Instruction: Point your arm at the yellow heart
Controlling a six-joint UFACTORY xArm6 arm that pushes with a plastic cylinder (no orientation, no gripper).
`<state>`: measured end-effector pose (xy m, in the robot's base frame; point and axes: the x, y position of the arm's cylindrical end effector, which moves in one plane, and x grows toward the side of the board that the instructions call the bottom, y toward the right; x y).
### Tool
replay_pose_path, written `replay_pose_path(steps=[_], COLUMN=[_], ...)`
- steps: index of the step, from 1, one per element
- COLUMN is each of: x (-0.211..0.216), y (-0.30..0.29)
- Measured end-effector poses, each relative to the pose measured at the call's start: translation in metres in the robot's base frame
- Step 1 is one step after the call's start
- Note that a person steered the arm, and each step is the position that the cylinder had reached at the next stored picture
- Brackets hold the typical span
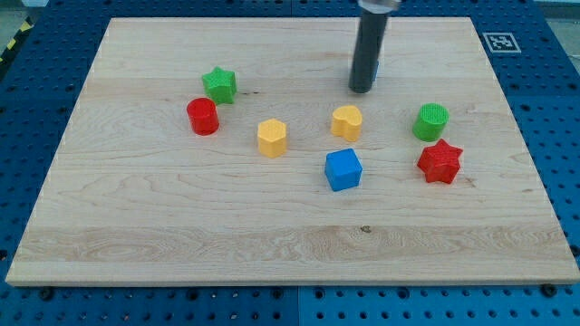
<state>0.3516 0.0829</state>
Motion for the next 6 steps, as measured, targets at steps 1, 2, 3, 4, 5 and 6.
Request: replay_pose_path(steps=[1,2,3,4,5,6], x=[0.016,0.046,0.063,0.073,0.099,0.103], y=[-0.010,-0.032,-0.056,-0.056,-0.042,-0.042])
